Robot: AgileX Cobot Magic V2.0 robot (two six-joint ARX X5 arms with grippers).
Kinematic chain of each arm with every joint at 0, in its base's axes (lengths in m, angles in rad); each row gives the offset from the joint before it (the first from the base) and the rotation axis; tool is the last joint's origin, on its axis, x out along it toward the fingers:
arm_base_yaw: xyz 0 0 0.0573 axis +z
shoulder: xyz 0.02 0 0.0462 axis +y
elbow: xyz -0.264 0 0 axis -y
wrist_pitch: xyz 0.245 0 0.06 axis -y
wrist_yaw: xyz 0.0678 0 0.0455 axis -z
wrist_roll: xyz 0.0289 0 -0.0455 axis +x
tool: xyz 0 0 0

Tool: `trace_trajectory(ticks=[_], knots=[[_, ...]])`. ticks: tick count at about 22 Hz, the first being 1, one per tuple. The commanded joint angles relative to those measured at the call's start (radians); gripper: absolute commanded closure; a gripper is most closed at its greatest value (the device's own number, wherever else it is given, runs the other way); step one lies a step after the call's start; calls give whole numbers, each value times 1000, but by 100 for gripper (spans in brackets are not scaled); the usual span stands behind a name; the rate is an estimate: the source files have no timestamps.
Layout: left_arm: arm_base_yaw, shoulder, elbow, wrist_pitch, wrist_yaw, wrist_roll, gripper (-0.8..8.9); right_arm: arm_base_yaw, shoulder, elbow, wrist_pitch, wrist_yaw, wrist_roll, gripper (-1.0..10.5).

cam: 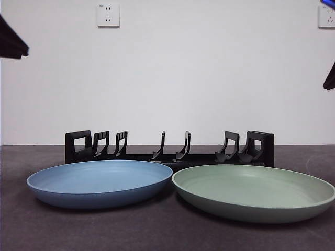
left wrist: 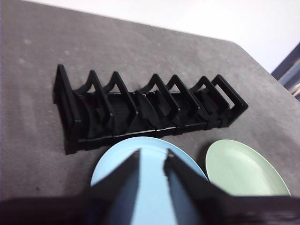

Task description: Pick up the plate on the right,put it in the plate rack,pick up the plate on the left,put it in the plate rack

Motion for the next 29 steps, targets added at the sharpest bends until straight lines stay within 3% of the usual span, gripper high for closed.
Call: trace_trajectory(ticks=[1, 2, 5, 8, 11, 17, 29], knots=[[-20, 29, 21, -10, 32, 27, 558, 1, 34, 21, -18, -4, -38, 680], [-32, 37, 29, -19, 39, 45, 558, 2, 41, 21, -25, -8, -36, 632], [-96, 60, 102, -155, 24, 185, 557, 1, 82, 22, -61, -78, -34, 633], [-192, 93, 218, -311, -63, 326, 557, 2, 149, 22, -103, -79, -44, 634], [-313, 122, 312, -375, -167, 396, 557, 2, 225, 22, -114, -79, -75, 635], [-491, 164, 355, -385, -285, 425, 558, 2, 343, 22, -110, -78, -105, 635], [-601, 206, 355, -383, -337, 425, 558, 10, 482, 22, -63, -93, -106, 637]])
